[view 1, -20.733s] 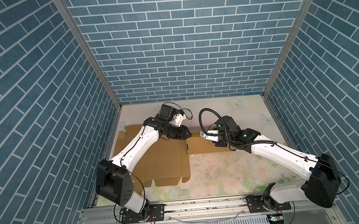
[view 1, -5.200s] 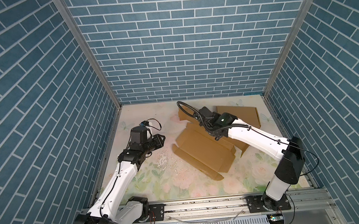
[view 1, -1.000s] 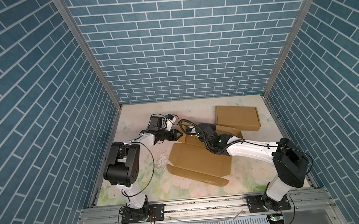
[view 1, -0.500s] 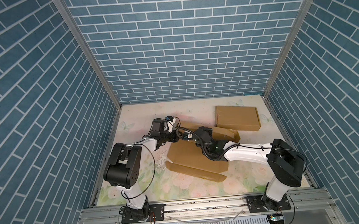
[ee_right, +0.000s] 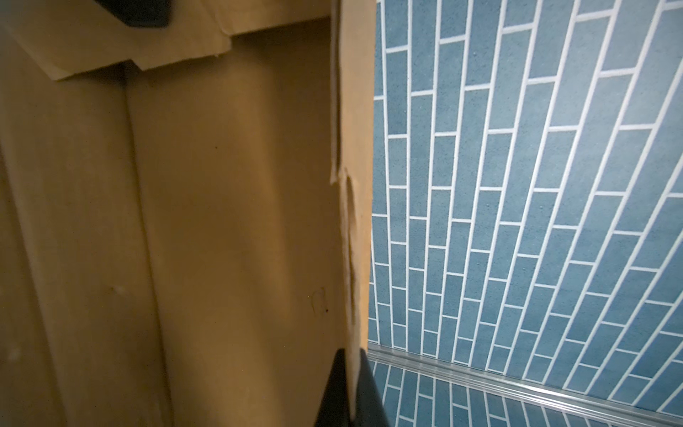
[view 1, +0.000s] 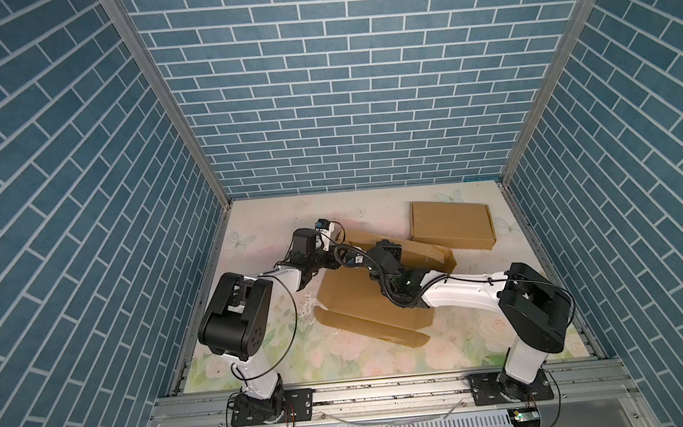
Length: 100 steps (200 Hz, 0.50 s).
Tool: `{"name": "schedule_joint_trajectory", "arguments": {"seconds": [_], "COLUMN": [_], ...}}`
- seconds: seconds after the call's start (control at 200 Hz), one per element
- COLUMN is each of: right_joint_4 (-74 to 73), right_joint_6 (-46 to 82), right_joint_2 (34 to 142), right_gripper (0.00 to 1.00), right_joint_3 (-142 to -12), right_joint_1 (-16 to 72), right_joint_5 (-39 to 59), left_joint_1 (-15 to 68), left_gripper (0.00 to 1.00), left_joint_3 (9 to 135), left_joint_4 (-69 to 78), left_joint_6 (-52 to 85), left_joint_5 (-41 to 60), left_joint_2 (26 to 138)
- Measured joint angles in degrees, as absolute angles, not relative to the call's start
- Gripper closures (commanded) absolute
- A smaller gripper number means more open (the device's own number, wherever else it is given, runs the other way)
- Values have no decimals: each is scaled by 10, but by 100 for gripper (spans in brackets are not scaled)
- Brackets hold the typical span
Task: Fold the paper box
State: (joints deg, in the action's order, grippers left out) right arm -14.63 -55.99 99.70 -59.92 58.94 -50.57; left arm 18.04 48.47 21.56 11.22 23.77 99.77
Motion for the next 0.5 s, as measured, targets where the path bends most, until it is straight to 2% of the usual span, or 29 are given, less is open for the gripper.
{"name": "schedule_joint_trajectory", "arguments": {"seconds": [0.075, 0.245, 0.345, 0.5], "right_joint_4": [-146, -136, -111, -61], "right_joint_6": [-559, -547, -529, -480], "right_joint_2": [997, 991, 982, 966], "right_gripper": [100, 87, 76, 54], "right_joint_3": [-599, -599, -599, -601], "right_joint_1": [589, 589, 590, 587], "right_joint_5": [-504, -489, -465, -423], "left_joint_1": [187, 213, 223, 230], "left_gripper": [68, 80, 83, 88], "left_joint_3": [483, 465, 456, 437], "left_joint_4": [224, 262, 282, 318], "left_joint_6": [111, 110, 105, 96], "left_joint_5": [224, 159, 120, 88], "left_joint_2": [998, 997, 997, 997]}}
